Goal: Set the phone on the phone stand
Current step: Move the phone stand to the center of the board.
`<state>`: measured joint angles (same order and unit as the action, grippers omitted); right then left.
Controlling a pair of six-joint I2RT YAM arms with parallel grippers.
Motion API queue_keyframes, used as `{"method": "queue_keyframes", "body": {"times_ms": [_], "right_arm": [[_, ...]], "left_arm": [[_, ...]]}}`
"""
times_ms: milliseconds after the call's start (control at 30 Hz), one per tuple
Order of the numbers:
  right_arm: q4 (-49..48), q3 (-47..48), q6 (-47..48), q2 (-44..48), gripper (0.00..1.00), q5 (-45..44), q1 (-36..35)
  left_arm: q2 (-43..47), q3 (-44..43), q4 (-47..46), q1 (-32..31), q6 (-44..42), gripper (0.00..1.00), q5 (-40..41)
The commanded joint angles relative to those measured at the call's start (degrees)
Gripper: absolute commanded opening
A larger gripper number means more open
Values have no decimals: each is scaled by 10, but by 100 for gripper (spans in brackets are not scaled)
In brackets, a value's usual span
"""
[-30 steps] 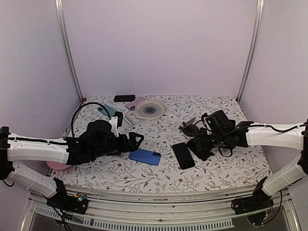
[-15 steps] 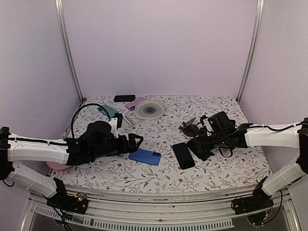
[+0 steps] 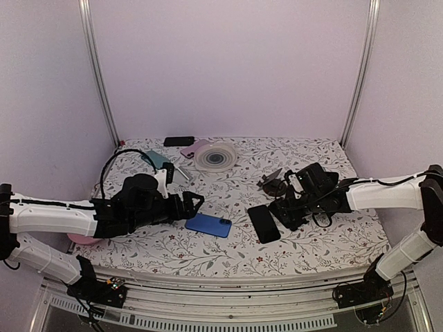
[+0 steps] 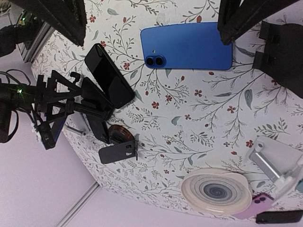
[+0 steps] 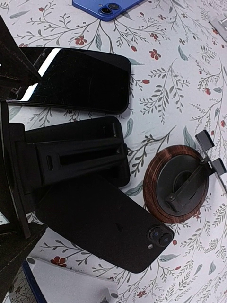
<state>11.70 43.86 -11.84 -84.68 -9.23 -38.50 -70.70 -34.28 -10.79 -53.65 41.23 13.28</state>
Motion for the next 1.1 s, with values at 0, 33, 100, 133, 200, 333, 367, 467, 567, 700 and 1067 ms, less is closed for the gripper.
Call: {"method": "queue_keyframes", "body": {"times_ms": [0, 33, 100, 133, 200, 333, 367, 467, 567, 700, 1067], "right_arm": [[-10, 12, -14, 1, 99, 47, 1], [-10, 12, -17, 3, 99, 55, -3], [-8, 18, -25, 5, 99, 60, -17], [-6, 22, -28, 5, 99, 60, -25], [-2, 30, -36, 0, 99, 59, -41], [13, 46, -56, -11, 100, 51, -55], [14, 49, -59, -14, 100, 49, -59], [21, 55, -77, -25, 99, 31, -63], [41, 67, -95, -45, 98, 0, -64], [71, 77, -112, -64, 97, -48, -65], [91, 88, -146, -75, 85, -91, -89]], "left_arm": [[13, 7, 3, 10, 1, 97, -2], [12, 7, 3, 10, 1, 97, -2], [11, 7, 1, 11, 2, 97, -2], [10, 7, 0, 11, 2, 97, -3], [8, 6, -1, 12, 2, 97, -4], [7, 5, -1, 12, 3, 97, -6], [7, 5, -1, 11, 3, 97, -6], [9, 5, -1, 12, 3, 97, -6], [9, 5, 0, 12, 4, 97, -7], [11, 4, 3, 12, 4, 97, -5], [2, 0, -4, 13, 4, 97, -10]]}}
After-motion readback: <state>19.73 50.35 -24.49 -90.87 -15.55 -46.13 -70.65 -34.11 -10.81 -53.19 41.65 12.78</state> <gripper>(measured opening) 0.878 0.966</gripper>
